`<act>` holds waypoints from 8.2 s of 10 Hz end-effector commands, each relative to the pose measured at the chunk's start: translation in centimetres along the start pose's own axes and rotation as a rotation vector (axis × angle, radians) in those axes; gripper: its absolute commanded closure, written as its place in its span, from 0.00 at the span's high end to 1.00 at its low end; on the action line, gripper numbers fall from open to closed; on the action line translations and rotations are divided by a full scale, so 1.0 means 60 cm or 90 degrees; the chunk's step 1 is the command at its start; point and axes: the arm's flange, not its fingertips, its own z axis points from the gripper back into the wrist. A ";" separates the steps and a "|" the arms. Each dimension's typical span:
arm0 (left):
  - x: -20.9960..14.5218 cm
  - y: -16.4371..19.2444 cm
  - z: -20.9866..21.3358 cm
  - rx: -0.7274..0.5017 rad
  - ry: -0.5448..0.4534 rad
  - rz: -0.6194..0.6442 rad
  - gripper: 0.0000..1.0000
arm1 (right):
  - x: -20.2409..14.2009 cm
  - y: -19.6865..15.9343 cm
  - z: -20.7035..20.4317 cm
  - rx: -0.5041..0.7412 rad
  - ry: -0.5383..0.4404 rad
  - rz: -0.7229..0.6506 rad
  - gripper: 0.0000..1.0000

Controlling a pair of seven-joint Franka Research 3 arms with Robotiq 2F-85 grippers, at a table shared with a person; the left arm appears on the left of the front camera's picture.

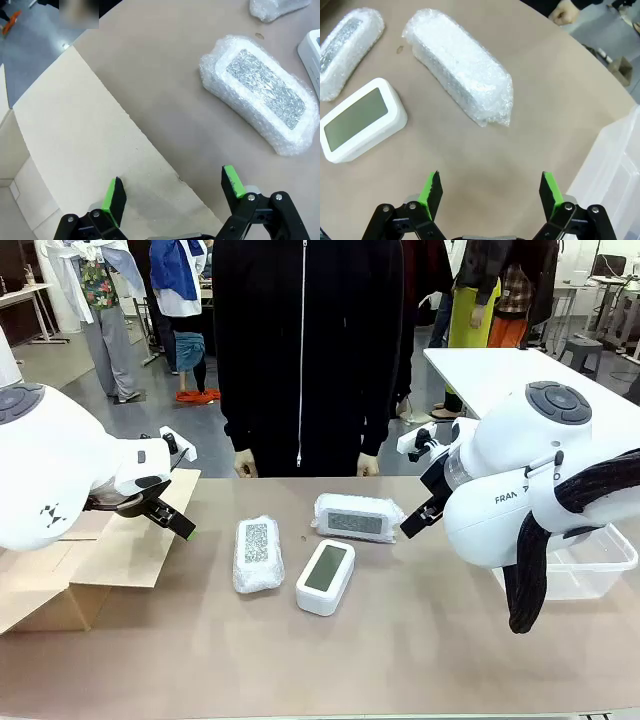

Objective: Separate and place wrapped and unwrapped clocks.
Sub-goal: Pick up the Digital clock indicated by the person.

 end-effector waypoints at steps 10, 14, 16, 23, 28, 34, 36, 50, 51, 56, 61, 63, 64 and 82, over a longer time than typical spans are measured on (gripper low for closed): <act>0.000 0.000 0.000 0.000 0.000 0.000 1.00 | 0.000 0.000 0.000 0.000 0.000 0.000 1.00; 0.000 0.000 0.000 0.000 0.000 0.000 1.00 | 0.000 0.000 0.000 0.000 0.000 0.000 1.00; 0.000 0.000 0.000 0.000 0.000 0.000 1.00 | 0.000 0.000 0.000 0.000 0.000 0.000 1.00; 0.000 0.000 0.000 0.000 0.000 0.000 1.00 | 0.000 0.000 0.000 0.000 0.000 0.000 1.00; 0.000 0.000 0.000 0.000 0.000 0.000 1.00 | 0.000 0.000 0.000 0.000 0.000 0.000 1.00; 0.000 0.000 0.000 0.000 0.000 0.000 1.00 | 0.000 0.000 0.000 0.000 0.000 0.000 1.00; 0.000 0.000 0.000 0.000 0.000 0.000 1.00 | 0.000 0.000 0.000 0.000 0.000 0.000 1.00; 0.000 0.000 0.000 0.000 0.000 0.000 1.00 | 0.000 0.000 0.000 0.000 0.000 0.000 1.00; 0.000 0.000 0.000 0.000 0.000 0.000 1.00 | 0.000 0.000 0.000 0.000 0.000 0.000 1.00; 0.000 0.000 0.000 0.000 0.000 0.000 1.00 | 0.000 0.000 0.000 0.000 0.000 0.000 1.00; 0.000 0.000 0.000 0.000 0.000 0.000 1.00 | 0.000 0.000 0.000 0.000 0.000 0.000 1.00; 0.000 0.000 0.000 0.000 0.000 0.000 1.00 | 0.000 0.000 0.000 0.000 0.000 0.000 1.00; 0.000 0.000 0.000 0.000 0.000 0.000 1.00 | 0.000 0.000 0.000 0.000 0.000 0.000 1.00; -0.055 0.072 0.180 -0.140 -0.063 -0.023 1.00 | 0.002 -0.050 0.184 0.144 -0.044 0.107 1.00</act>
